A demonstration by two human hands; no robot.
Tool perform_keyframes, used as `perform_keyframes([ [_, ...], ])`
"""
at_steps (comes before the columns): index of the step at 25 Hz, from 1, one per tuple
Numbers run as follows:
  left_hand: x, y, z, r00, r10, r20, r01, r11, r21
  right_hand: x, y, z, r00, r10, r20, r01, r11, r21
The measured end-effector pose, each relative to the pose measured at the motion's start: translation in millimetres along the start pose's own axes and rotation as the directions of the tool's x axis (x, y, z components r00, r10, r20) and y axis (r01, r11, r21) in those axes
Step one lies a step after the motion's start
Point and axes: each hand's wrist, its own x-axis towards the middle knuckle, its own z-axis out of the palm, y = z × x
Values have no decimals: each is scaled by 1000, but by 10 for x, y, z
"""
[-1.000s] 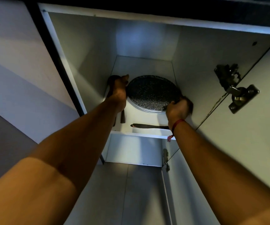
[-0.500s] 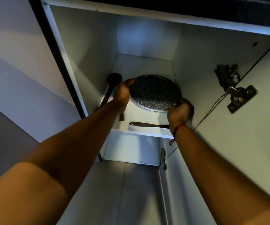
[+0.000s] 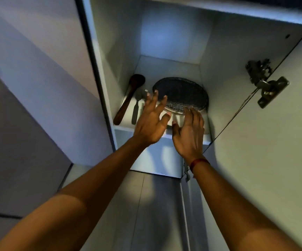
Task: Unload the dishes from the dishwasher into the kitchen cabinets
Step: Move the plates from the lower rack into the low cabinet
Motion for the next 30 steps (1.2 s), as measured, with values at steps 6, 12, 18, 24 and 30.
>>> perform_keyframes([
  [6,-959,-125,296,994,23,-105,-25,1000,-11,-700,-171,-11,969,-188,161,211,967,-141],
  [12,-2028,115,381,989,113,-100,-111,994,21,-1853,-150,-512,923,-248,294,303,939,-160],
  [18,-3382,748,375,987,144,-77,-133,981,138,-3112,-14,-1288,923,-342,178,375,902,-211],
  [24,-4083,1315,408,976,210,-50,-198,964,180,-3801,134,-1857,936,-332,118,350,914,-205],
  [30,-4273,1596,461,970,244,24,-244,956,164,-3979,221,-2132,932,-351,88,362,901,-239],
])
